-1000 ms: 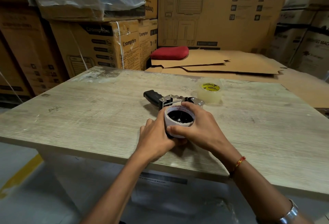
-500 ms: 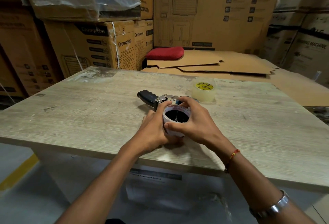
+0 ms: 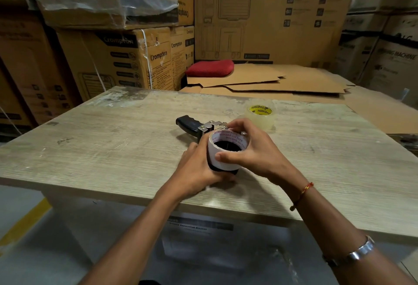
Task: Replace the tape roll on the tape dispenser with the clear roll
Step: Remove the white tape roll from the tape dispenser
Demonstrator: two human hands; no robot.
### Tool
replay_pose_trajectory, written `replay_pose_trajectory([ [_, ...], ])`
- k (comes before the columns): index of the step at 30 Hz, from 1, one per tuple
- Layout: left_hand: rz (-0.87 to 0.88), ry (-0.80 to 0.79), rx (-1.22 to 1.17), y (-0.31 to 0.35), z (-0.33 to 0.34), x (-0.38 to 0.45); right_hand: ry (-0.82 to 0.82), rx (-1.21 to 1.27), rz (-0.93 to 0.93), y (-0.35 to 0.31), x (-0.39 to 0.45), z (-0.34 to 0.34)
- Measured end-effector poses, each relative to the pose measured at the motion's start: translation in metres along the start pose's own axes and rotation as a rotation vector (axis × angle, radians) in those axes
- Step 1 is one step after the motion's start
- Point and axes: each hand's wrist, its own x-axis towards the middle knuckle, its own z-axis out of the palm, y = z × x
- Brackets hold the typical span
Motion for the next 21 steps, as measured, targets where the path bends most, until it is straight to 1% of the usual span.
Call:
replay_pose_trajectory([
  [3, -0.014, -0.013, 0.002, 0.001, -0.002, -0.002, 0.081, 0.033, -0.009, 0.002, -0.003, 0.006],
  [5, -0.013, -0.025, -0.004, 0.002, -0.003, -0.002, 0.105, 0.021, -0.041, 0.004, -0.005, 0.009],
  [9, -0.024, -0.038, -0.008, 0.003, -0.004, -0.003, 0.085, 0.048, -0.085, 0.01, -0.008, 0.007],
  [13, -0.051, -0.021, -0.019, 0.002, -0.004, -0.002, 0.038, 0.18, -0.056, 0.018, -0.005, 0.006],
  [15, -0.069, -0.026, -0.045, -0.001, -0.004, -0.001, 0.039, 0.245, -0.036, 0.018, -0.003, 0.007],
  [16, -0.077, -0.031, -0.049, -0.003, -0.003, -0.001, 0.077, 0.324, -0.015, 0.016, -0.001, 0.005],
  [18, -0.096, -0.025, -0.02, -0.005, -0.003, -0.001, 0.217, 0.505, 0.011, 0.008, 0.004, -0.007],
  [19, -0.101, -0.013, -0.002, -0.005, -0.003, 0.0, 0.274, 0.509, -0.015, 0.001, 0.007, -0.017],
  [20, -0.102, -0.001, 0.016, -0.006, -0.002, 0.0, 0.283, 0.454, -0.048, -0.006, 0.011, -0.026],
  [21, -0.104, 0.012, 0.035, -0.007, -0.001, 0.0, 0.257, 0.386, -0.069, -0.014, 0.014, -0.034],
])
